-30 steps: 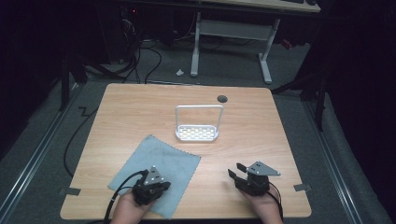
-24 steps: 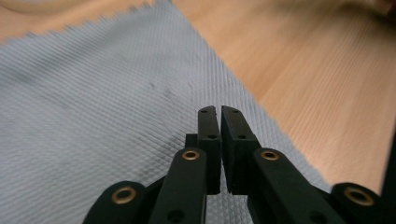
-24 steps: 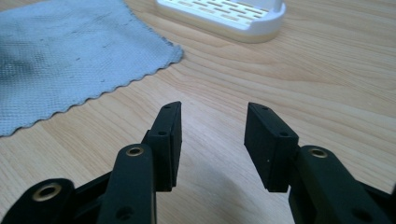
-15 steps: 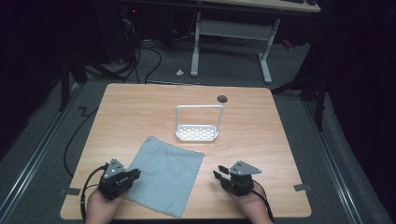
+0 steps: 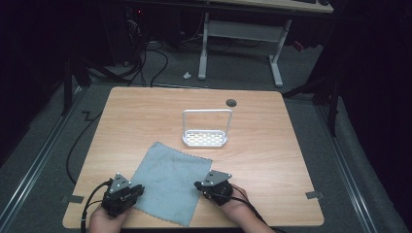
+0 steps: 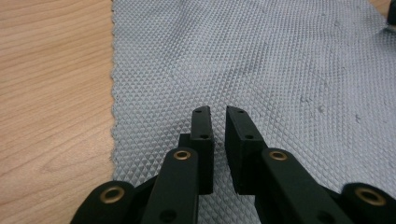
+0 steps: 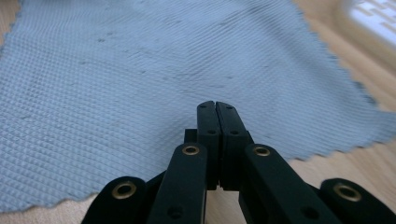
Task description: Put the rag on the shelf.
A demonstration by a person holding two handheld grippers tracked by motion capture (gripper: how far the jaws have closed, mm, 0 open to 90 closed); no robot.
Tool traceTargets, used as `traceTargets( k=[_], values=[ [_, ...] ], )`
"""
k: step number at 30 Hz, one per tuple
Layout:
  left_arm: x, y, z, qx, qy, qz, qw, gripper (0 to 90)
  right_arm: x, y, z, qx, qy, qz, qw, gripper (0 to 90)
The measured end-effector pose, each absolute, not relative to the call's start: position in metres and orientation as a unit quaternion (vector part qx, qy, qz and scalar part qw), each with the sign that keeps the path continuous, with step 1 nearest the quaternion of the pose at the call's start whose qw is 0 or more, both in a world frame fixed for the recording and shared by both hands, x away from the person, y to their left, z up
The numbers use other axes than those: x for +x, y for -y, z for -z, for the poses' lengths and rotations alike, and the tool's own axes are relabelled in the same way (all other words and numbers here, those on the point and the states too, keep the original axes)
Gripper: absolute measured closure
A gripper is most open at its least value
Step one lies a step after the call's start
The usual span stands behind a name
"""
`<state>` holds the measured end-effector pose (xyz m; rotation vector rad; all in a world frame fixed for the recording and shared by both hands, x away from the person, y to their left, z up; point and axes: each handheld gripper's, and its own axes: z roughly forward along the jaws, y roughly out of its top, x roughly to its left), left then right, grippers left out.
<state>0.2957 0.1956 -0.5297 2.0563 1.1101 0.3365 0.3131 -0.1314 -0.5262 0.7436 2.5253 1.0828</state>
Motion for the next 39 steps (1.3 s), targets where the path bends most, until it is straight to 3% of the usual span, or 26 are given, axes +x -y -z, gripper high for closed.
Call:
traceTargets(
  k=[7,22,27,29,33,39],
  values=[
    [0.296,-0.184,0.529,0.817,-0.414,-0.116,0.384,81.7,0.314,0.138,0.530,0.262,-0.880,-0.366,0.149,90.0],
    [0.276,-0.108,0.526,0.874,-0.285,-0.030,0.393,82.7,0.309,0.228,0.529,0.367,-0.839,-0.354,0.191,90.0],
    [0.281,-0.099,0.518,0.867,-0.273,-0.048,0.415,79.9,0.305,0.242,0.527,0.386,-0.821,-0.363,0.211,88.7],
    [0.293,-0.103,0.517,0.854,-0.294,-0.076,0.423,76.1,0.304,0.242,0.522,0.393,-0.809,-0.382,0.213,87.4],
    [0.317,-0.110,0.523,0.845,-0.331,-0.118,0.403,77.4,0.312,0.228,0.524,0.391,-0.816,-0.370,0.210,86.6],
    [0.315,-0.111,0.529,0.856,-0.323,-0.110,0.389,80.3,0.313,0.224,0.530,0.386,-0.828,-0.354,0.200,86.7]
  ],
)
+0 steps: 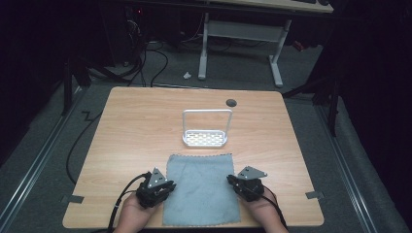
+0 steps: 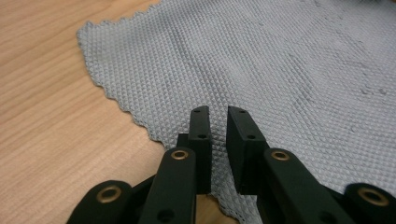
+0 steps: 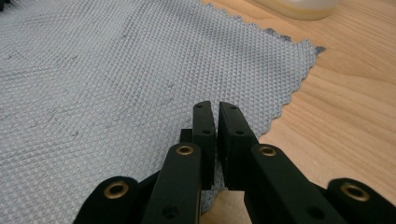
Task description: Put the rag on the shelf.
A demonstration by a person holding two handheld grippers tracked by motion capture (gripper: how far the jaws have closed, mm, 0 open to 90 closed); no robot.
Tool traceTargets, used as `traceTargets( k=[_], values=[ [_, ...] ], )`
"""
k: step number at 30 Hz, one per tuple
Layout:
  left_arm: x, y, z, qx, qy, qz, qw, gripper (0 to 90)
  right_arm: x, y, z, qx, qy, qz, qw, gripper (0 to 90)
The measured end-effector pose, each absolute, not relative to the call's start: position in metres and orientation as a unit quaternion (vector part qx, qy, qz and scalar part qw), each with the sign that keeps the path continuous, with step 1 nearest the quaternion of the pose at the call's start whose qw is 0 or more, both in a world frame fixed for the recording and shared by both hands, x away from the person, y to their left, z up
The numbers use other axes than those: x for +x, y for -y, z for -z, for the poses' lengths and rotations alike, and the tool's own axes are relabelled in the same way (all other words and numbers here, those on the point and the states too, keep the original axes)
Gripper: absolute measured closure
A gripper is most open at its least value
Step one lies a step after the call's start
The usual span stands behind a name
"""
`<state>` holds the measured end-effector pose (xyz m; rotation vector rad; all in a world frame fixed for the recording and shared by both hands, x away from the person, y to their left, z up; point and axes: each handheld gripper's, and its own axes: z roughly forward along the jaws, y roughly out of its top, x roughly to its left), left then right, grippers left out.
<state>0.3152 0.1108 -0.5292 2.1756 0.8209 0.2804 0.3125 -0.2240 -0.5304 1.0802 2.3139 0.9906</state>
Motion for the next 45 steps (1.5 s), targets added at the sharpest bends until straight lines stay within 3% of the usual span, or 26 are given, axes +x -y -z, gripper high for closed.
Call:
traceTargets(
  k=[12,15,21,27,31,39,45],
  values=[
    [0.284,-0.112,0.527,0.878,-0.265,-0.034,0.398,80.2,0.275,0.239,0.527,0.375,-0.839,-0.351,0.177,84.7],
    [0.292,-0.119,0.527,0.864,-0.291,-0.062,0.406,75.9,0.274,0.245,0.524,0.374,-0.832,-0.373,0.170,79.7],
    [0.321,-0.137,0.530,0.818,-0.382,-0.108,0.416,63.6,0.280,0.252,0.523,0.385,-0.821,-0.387,0.165,79.2],
    [0.340,-0.121,0.530,0.810,-0.402,-0.122,0.410,58.1,0.279,0.251,0.520,0.377,-0.822,-0.390,0.174,76.3],
    [0.345,-0.113,0.533,0.808,-0.409,-0.122,0.407,62.7,0.278,0.251,0.520,0.378,-0.821,-0.389,0.178,73.7],
    [0.351,-0.113,0.535,0.803,-0.415,-0.102,0.415,82.3,0.291,0.250,0.523,0.413,-0.801,-0.395,0.179,63.6],
    [0.350,-0.112,0.535,0.808,-0.405,-0.100,0.416,87.7,0.331,0.238,0.518,0.449,-0.789,-0.373,0.189,58.7]
  ],
)
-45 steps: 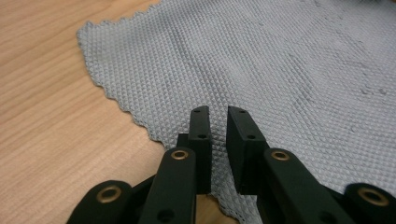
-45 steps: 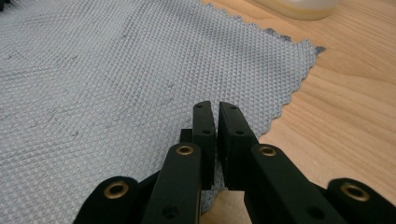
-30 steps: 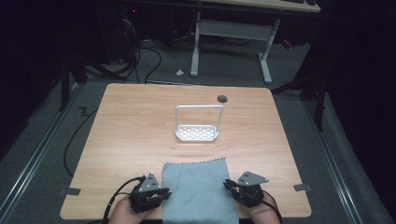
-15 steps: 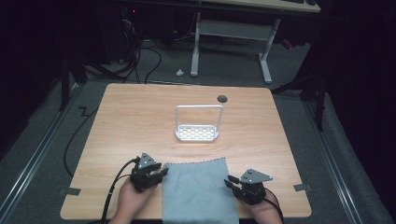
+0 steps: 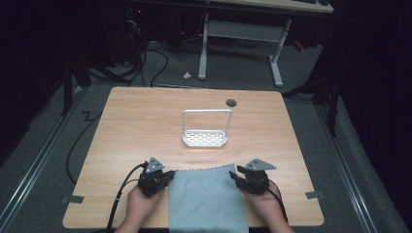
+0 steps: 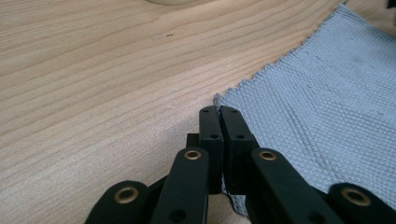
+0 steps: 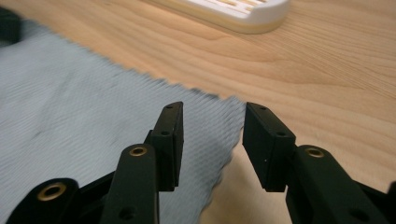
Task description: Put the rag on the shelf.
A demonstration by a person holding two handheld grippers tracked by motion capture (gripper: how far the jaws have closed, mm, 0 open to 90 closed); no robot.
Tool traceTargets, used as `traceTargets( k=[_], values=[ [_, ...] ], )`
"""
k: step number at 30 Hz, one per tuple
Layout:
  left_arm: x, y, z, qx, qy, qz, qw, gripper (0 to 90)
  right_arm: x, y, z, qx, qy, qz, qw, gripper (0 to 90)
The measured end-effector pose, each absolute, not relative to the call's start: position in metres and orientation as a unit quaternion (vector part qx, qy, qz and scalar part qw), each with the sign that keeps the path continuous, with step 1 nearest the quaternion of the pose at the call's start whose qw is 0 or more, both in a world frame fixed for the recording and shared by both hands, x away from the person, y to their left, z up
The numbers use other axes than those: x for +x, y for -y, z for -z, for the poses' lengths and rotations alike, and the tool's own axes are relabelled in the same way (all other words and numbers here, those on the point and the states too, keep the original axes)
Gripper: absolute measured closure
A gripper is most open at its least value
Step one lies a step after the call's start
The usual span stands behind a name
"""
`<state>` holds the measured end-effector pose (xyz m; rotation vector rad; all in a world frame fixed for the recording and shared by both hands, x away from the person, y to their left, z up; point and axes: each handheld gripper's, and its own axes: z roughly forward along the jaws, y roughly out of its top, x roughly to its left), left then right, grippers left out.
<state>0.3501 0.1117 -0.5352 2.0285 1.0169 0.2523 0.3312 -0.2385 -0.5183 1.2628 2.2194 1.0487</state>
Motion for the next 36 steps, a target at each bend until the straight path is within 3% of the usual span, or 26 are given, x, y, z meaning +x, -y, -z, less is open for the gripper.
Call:
traceTargets(
  k=[7,14,24,36],
  values=[
    [0.350,-0.112,0.535,0.807,-0.405,-0.098,0.418,87.7,0.358,0.230,0.529,0.466,-0.792,-0.341,0.199,60.8],
    [0.350,-0.112,0.535,0.808,-0.403,-0.097,0.418,88.2,0.351,0.222,0.529,0.439,-0.807,-0.341,0.201,88.6],
    [0.345,-0.121,0.526,0.785,-0.410,-0.101,0.454,88.8,0.340,0.229,0.520,0.440,-0.780,-0.397,0.203,89.6],
    [0.332,-0.126,0.512,0.766,-0.389,-0.142,0.491,88.8,0.325,0.229,0.509,0.424,-0.767,-0.424,0.227,89.6]
  ],
)
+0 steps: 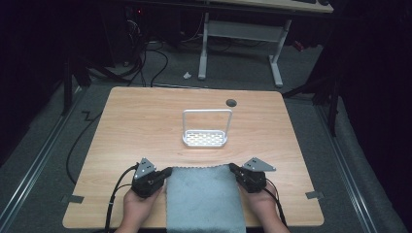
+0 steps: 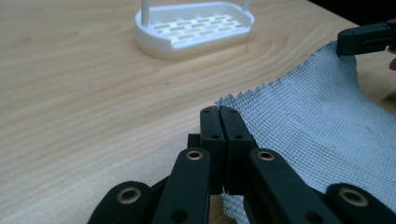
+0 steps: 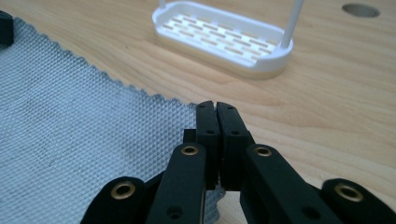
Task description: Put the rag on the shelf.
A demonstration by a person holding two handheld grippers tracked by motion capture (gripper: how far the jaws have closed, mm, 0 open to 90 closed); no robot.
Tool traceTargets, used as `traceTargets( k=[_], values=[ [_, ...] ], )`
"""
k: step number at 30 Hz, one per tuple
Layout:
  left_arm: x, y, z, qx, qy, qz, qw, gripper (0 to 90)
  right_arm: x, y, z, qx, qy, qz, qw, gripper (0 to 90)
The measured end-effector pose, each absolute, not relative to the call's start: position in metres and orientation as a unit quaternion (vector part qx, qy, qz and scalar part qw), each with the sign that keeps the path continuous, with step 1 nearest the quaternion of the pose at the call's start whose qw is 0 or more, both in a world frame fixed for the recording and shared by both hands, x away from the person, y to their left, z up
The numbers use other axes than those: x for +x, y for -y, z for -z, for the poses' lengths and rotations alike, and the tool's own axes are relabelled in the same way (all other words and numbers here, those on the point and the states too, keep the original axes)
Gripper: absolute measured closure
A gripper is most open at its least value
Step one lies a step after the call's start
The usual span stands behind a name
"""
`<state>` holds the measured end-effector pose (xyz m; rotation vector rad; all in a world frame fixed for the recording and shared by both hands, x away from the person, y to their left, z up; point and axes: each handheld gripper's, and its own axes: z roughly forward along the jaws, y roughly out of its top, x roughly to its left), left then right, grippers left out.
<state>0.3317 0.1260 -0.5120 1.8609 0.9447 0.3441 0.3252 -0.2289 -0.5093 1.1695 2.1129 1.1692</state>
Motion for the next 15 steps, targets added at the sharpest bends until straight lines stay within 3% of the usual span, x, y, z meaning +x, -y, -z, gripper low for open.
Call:
traceTargets(
  k=[15],
  values=[
    [0.327,-0.127,0.470,0.741,-0.358,-0.190,0.535,88.8,0.317,0.230,0.475,0.388,-0.743,-0.467,0.281,89.5]
  ],
)
